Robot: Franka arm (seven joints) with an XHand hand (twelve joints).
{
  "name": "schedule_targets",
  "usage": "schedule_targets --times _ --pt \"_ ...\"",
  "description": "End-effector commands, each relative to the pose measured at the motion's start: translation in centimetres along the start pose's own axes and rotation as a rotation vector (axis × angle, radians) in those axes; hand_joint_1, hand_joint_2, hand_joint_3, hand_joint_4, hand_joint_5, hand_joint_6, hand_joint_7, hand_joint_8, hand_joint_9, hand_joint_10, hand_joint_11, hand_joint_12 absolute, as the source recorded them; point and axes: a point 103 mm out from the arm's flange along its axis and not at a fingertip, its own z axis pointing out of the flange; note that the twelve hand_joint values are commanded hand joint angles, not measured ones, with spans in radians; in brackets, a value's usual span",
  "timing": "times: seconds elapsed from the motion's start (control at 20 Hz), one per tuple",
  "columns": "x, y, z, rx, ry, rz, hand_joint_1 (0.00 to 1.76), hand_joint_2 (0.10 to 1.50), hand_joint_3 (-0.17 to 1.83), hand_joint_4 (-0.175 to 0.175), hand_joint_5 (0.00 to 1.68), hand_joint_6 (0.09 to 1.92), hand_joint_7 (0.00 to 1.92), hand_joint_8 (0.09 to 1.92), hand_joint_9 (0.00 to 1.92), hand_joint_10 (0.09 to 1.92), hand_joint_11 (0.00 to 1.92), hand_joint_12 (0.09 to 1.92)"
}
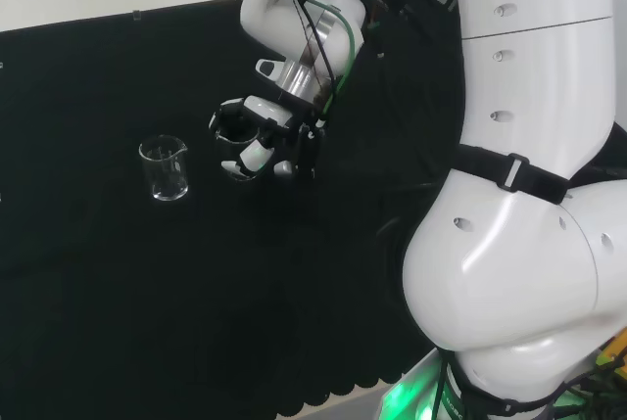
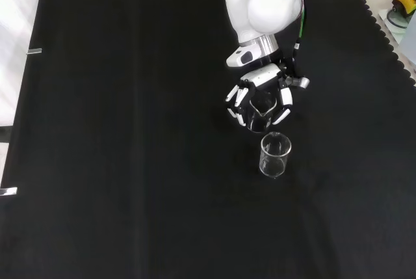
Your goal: Place the beaker back on the table.
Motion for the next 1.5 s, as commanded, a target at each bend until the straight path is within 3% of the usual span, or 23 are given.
schedule_targets --times 0.05,1.0,1.5 --pt "0.3 0.2 -0.1 0.023 -0.027 0.002 1.17 0.3 1.09 -0.059 0.42 0.77 0.75 0.63 0.78 0.55 0.31 1.31" --pt "0.9 -0.5 -1.2 0.021 -0.028 0.009 0.97 0.28 0.95 -0.074 0.34 0.53 0.54 0.67 0.57 0.65 0.15 1.35" --pt "0.8 -3.5 -5.1 -0.019 -0.059 0.04 0.95 0.29 0.95 -0.077 0.34 0.5 0.52 0.67 0.54 0.66 0.14 1.35"
